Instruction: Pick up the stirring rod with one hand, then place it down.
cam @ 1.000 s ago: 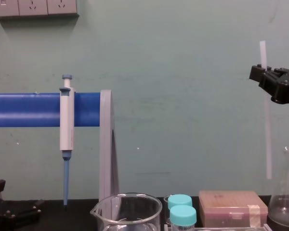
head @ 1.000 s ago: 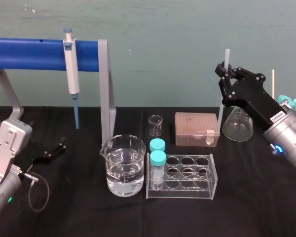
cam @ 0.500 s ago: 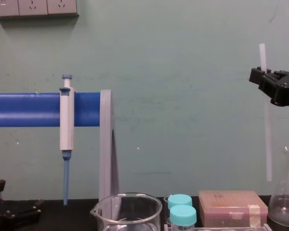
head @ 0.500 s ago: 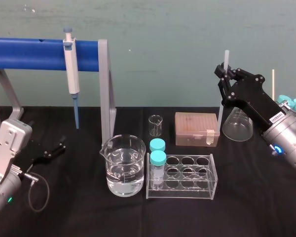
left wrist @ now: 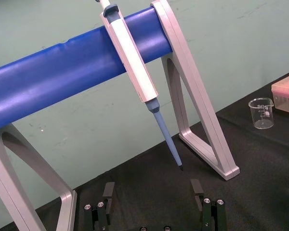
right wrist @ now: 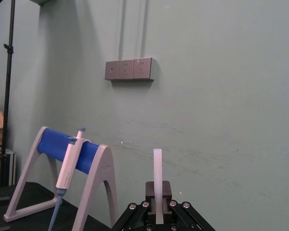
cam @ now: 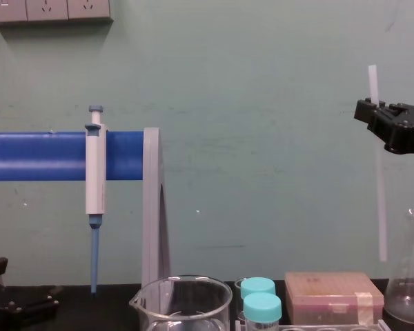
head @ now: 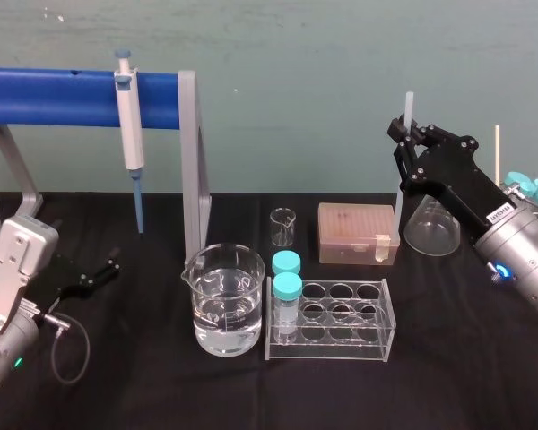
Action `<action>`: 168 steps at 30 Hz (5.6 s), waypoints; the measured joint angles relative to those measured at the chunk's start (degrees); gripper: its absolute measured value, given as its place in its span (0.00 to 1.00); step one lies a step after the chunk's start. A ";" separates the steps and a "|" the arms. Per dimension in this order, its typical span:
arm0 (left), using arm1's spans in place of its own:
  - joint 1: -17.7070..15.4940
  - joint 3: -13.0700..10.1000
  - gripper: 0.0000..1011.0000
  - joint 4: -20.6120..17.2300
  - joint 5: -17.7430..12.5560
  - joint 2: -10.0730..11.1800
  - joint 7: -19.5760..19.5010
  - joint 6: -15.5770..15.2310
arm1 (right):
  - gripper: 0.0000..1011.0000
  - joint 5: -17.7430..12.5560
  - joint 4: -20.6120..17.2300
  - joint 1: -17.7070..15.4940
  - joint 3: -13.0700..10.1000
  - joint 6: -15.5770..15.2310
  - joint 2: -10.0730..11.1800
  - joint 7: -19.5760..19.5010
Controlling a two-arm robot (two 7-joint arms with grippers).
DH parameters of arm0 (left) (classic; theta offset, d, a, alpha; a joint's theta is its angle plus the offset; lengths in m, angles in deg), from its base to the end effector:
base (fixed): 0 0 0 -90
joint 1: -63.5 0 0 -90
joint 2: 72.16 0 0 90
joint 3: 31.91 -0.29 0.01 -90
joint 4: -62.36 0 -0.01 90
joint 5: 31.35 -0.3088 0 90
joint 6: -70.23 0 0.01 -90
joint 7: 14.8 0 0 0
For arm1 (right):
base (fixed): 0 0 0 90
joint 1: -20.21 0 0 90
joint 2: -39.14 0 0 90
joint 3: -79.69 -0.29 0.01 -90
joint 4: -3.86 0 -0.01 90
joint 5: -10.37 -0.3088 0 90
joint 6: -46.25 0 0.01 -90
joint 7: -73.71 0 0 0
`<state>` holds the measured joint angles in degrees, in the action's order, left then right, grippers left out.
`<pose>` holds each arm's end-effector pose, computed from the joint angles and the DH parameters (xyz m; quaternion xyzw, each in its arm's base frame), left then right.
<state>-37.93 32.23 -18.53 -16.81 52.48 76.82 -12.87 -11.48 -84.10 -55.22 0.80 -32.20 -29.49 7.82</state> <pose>0.3581 0.0827 -0.3023 0.1416 -0.1324 0.5800 0.7912 0.3900 -0.0546 -0.2199 0.0949 -0.1460 -0.4635 0.8688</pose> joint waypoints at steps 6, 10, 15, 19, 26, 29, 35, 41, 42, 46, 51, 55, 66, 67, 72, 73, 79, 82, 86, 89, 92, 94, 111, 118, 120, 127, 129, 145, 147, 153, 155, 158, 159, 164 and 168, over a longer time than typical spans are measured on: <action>0.00 0.00 0.99 0.00 0.00 0.00 0.00 0.00 | 0.07 0.09 0.08 -0.04 0.00 0.00 -0.12 -0.11; 0.00 0.00 0.99 0.00 0.00 0.00 0.00 0.00 | 0.07 0.15 0.08 -0.04 0.01 0.00 -0.18 -0.13; 0.00 0.00 0.99 0.00 0.00 0.00 0.00 0.00 | 0.07 0.17 0.16 -0.04 0.06 0.00 -0.24 -0.13; 0.00 0.00 0.99 0.00 0.00 0.00 0.00 0.00 | 0.07 0.19 0.28 0.00 0.14 -0.04 -0.30 -0.13; 0.00 0.00 0.99 0.00 0.00 0.00 0.00 0.00 | 0.07 0.20 0.23 -0.03 0.16 -0.24 -0.30 -0.12; 0.00 0.00 0.99 0.00 0.00 0.00 0.00 0.00 | 0.07 0.19 0.18 -0.05 0.15 -0.27 -0.28 -0.12; 0.00 0.00 0.99 0.00 0.00 0.00 0.00 0.00 | 0.07 0.15 -0.06 -0.19 0.13 -0.34 -0.23 -0.14; 0.00 0.00 0.99 0.00 0.00 0.00 0.00 0.00 | 0.07 0.05 -0.32 -0.33 0.04 -0.34 -0.06 -0.10; 0.00 0.00 0.99 0.00 0.00 0.00 0.00 0.00 | 0.07 0.04 -0.34 -0.34 0.03 -0.34 -0.05 -0.10; 0.00 0.00 0.99 0.00 0.00 0.00 0.00 0.00 | 0.07 -0.01 -0.57 -0.50 -0.08 -0.34 0.06 -0.08; 0.00 0.00 0.99 0.00 0.00 0.00 0.00 0.00 | 0.07 -0.02 -0.77 -0.65 -0.12 -0.40 0.13 -0.13; 0.00 0.00 0.99 0.00 0.00 0.00 0.00 0.00 | 0.07 0.00 -0.97 -0.80 -0.15 -0.51 0.19 -0.19; 0.00 0.00 0.99 0.00 0.00 0.00 0.00 0.00 | 0.07 0.05 -1.05 -0.89 -0.11 -0.61 0.24 -0.21; 0.00 0.00 0.99 0.00 0.00 0.00 0.00 0.00 | 0.07 0.07 -1.05 -0.89 -0.10 -0.62 0.24 -0.21; 0.00 0.00 0.99 0.00 0.00 0.00 0.00 0.00 | 0.07 0.11 -1.02 -0.85 0.05 -0.68 0.22 -0.18; 0.00 0.00 0.99 0.00 0.00 0.00 0.00 0.00 | 0.07 0.11 -0.96 -0.84 0.11 -0.69 0.21 -0.15; 0.00 0.00 0.99 0.00 0.00 0.00 0.00 0.00 | 0.07 -0.90 0.30 -0.31 1.38 -0.70 0.10 1.98; 0.00 0.00 0.99 0.00 0.00 0.00 0.00 0.00 | 0.07 -2.52 1.15 0.38 2.64 -0.54 -0.20 4.29; 0.00 0.00 0.99 0.00 0.00 0.00 0.00 0.00 | 0.07 -4.54 2.31 1.44 4.34 0.24 -0.77 7.09; 0.00 0.00 0.99 0.00 0.00 0.00 0.00 0.00 | 0.07 -5.63 3.37 2.28 5.83 0.90 -1.26 8.87; 0.00 0.00 0.99 0.00 0.00 0.00 0.00 0.00 | 0.07 -5.98 4.30 2.73 6.99 0.98 -1.43 9.56; 0.00 0.00 0.99 0.00 0.00 0.00 0.00 0.00 | 0.07 -5.96 5.01 2.88 7.67 0.97 -1.36 9.58; 0.00 0.00 0.99 0.00 0.00 0.00 0.00 0.00 | 0.07 -3.66 7.38 2.61 8.78 1.17 -0.58 6.54; 0.00 0.00 0.99 0.00 0.00 0.00 0.00 0.00 | 0.07 -2.40 8.96 3.06 8.93 2.48 -1.16 6.11; 0.00 0.00 0.99 0.00 0.00 0.00 0.00 0.00 | 0.07 -2.03 9.32 3.14 8.94 2.92 -1.29 5.99; 0.00 0.00 0.99 0.00 0.00 0.00 0.00 0.00 | 0.07 -0.67 10.78 3.27 8.72 4.05 -2.01 5.29; 0.00 0.00 0.99 0.00 0.00 0.00 0.00 0.00 | 0.07 -0.56 11.11 3.26 8.62 4.06 -2.17 5.17; 0.00 0.00 0.99 0.00 0.00 0.00 0.00 0.00 | 0.07 -1.06 13.44 2.44 7.19 3.09 -4.08 3.99; 0.00 0.00 0.99 0.00 0.00 0.00 0.00 0.00 | 0.07 -1.15 13.58 2.42 7.11 2.99 -4.22 3.99; 0.00 0.00 0.99 0.00 0.00 0.00 0.00 0.00 | 0.07 -1.37 14.25 2.43 7.03 2.81 -4.65 4.02; 0.00 0.00 0.99 0.00 0.00 0.00 0.00 0.00 | 0.07 -1.34 14.38 2.43 7.01 2.80 -4.73 4.01; 0.00 0.00 0.99 0.00 0.00 0.00 0.00 0.00 | 0.07 -1.27 14.67 2.35 6.94 2.73 -4.86 3.95; 0.00 0.00 0.99 0.00 0.00 0.00 0.00 0.00 | 0.07 -1.24 14.71 2.30 6.94 2.72 -4.89 3.93; 0.00 0.00 0.99 0.00 0.00 0.00 0.00 0.00 | 0.07 -1.13 15.18 2.03 6.92 2.64 -5.11 3.87; 0.00 0.00 0.99 0.00 0.00 0.00 0.00 0.00 | 0.07 -1.11 15.49 1.87 6.90 2.55 -5.29 3.77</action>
<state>-37.93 32.23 -18.54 -16.81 52.48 76.82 -12.87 -12.60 -68.61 -53.34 7.70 -29.65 -34.78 11.59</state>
